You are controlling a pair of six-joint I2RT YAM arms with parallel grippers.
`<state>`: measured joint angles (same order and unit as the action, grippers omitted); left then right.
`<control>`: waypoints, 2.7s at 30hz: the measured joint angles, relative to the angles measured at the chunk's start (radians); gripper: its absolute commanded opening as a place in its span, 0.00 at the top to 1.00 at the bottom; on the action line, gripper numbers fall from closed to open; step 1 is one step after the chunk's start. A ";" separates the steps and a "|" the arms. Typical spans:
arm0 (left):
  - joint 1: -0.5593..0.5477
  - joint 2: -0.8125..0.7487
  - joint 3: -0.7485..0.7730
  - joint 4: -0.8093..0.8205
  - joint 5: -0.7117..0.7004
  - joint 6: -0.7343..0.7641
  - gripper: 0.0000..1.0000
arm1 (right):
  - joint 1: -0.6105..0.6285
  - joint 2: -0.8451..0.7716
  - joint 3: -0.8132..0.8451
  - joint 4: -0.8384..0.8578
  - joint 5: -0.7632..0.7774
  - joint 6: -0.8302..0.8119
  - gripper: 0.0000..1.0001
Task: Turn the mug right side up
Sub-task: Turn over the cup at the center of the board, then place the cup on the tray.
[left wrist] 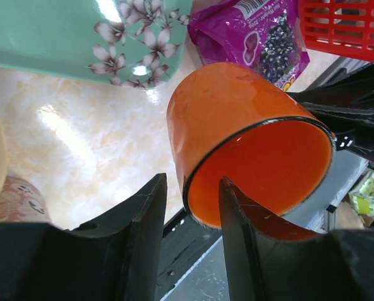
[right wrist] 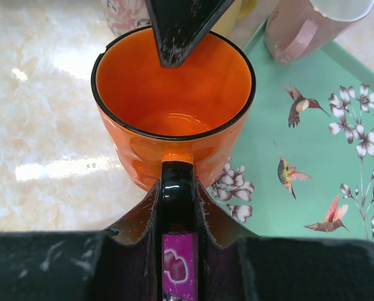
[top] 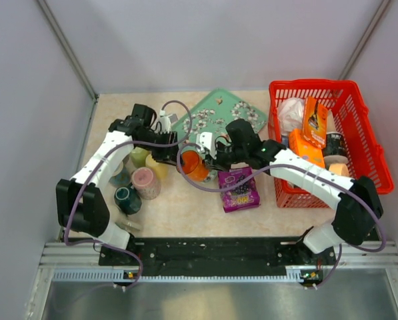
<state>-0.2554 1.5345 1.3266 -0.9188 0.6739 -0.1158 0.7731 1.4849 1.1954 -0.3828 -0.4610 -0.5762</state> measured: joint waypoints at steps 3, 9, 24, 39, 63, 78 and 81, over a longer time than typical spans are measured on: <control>0.000 0.000 -0.006 0.001 0.024 -0.006 0.66 | -0.004 -0.018 -0.005 0.039 -0.014 0.035 1.00; 0.007 0.013 -0.008 0.029 0.014 -0.027 1.00 | -0.002 -0.025 -0.005 0.100 -0.032 0.093 0.90; 0.010 0.026 0.025 0.000 -0.096 0.041 1.00 | 0.006 0.116 0.104 -0.044 0.002 -0.006 0.57; -0.001 0.054 0.065 -0.063 -0.224 0.065 1.00 | 0.090 0.210 0.268 -0.169 0.103 -0.069 0.88; 0.316 -0.052 0.394 -0.140 -0.183 0.135 0.01 | -0.204 0.240 0.154 0.118 0.041 0.077 1.00; 0.349 -0.443 0.175 -0.095 -0.304 0.188 0.01 | -0.198 0.631 0.338 0.435 0.069 0.249 1.00; 0.382 -0.487 0.127 -0.084 -0.402 0.158 0.01 | -0.194 0.673 0.359 0.448 0.100 0.259 1.00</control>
<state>0.1265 1.0477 1.4536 -1.0031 0.2714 0.0425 0.5789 2.1578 1.5547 0.0654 -0.3614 -0.3168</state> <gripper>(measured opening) 0.990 0.154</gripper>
